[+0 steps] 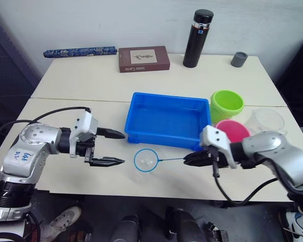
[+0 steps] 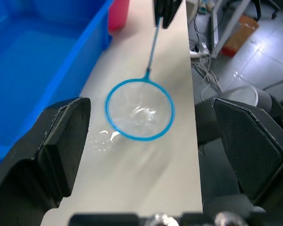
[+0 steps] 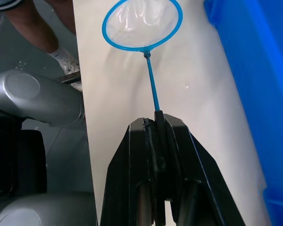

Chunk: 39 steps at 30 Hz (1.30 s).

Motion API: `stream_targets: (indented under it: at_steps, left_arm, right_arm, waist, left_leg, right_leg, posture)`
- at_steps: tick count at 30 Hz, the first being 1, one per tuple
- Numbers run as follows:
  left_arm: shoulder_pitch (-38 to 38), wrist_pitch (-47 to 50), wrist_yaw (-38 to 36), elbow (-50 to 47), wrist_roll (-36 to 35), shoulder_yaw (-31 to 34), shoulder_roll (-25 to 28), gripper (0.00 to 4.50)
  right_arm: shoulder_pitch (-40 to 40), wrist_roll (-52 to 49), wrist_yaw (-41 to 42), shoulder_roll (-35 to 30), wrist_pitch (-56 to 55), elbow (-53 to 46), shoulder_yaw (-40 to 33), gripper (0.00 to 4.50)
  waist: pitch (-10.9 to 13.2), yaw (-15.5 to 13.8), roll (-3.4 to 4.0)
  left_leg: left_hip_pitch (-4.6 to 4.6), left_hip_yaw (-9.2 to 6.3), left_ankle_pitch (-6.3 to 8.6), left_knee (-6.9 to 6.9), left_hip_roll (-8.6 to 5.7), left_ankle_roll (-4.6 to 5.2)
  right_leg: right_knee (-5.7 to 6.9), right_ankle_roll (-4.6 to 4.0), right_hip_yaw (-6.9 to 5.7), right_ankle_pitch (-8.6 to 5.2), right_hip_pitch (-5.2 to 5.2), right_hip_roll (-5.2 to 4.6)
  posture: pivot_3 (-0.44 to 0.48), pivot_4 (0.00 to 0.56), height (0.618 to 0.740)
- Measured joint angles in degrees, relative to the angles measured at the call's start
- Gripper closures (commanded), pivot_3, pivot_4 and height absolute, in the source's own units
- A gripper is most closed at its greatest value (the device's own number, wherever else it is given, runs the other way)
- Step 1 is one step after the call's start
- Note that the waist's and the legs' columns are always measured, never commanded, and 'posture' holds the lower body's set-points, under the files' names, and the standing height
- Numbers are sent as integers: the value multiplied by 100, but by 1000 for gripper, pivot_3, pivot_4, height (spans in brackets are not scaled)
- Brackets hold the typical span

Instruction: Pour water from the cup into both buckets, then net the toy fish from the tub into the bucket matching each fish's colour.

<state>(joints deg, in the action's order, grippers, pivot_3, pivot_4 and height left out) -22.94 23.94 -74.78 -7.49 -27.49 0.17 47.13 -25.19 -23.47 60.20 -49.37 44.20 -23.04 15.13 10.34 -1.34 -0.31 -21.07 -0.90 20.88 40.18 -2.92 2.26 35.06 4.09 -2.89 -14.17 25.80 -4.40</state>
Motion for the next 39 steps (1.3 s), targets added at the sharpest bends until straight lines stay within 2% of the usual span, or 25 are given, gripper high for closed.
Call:
stream_targets:
  at_steps: [9, 14, 18, 23, 28, 34, 39]
  left_arm:
    - [-188, -489, -141, 550, 365, -506, -220, 53]
    - [-191, -597, -170, 620, 452, -550, -222, 53]
    - [-191, -627, -171, 620, 467, -567, -223, 0]
    - [-137, -585, -37, 607, 447, -537, -351, 0]
    - [264, -2, 779, 401, 391, -219, -432, 0]
    - [1460, 685, 1982, -351, 348, 392, -574, 0]
    - [2093, 605, 2597, -642, 385, 727, -779, 0]
  right_arm:
    - [-82, 864, -428, 911, -683, 995, 700, 4500]
    - [-88, 1105, -467, 1142, -906, 1316, 720, 4500]
    - [-87, 1217, -464, 1191, -1009, 1446, 714, 3002]
    - [-79, 1278, -454, 1143, -927, 1405, 691, 525]
    - [245, 868, -284, 621, -366, 655, 117, 525]
    - [1237, -65, -172, -91, 463, -688, -1145, 525]
    - [1923, -181, -472, -40, 308, -1057, -1542, 525]
  waist:
    - [0, 7, 0]
    - [0, 9, 0]
    - [0, 11, 0]
    - [0, 10, 0]
    - [0, -1, 0]
    - [-1, -7, 0]
    - [-1, -21, 0]
  left_leg:
    - [0, 0, 0, 1, -2, 0]
    - [0, 0, 0, 2, -2, 0]
    - [0, 0, -1, 2, -2, 0]
    - [-1, 0, 0, 2, -2, 1]
    - [-3, -5, 0, 1, -1, 1]
    - [6, -6, 1, -5, 2, 1]
    - [43, -4, 2, -13, 1, 2]
  right_leg:
    - [3, 0, -3, 0, 1, 2]
    - [4, 0, -4, 0, 1, 2]
    - [4, 0, -3, 0, 1, 2]
    - [4, 0, -3, 0, 1, 2]
    - [2, 0, -3, 0, 1, 2]
    - [-3, 0, -1, 0, -8, 0]
    - [-27, -1, 4, -1, -39, -3]
  posture:
    - [0, 150, 739]
    - [0, 150, 739]
    - [0, 150, 739]
    - [0, 150, 739]
    - [0, 150, 739]
    - [0, 150, 739]
    - [0, 150, 739]
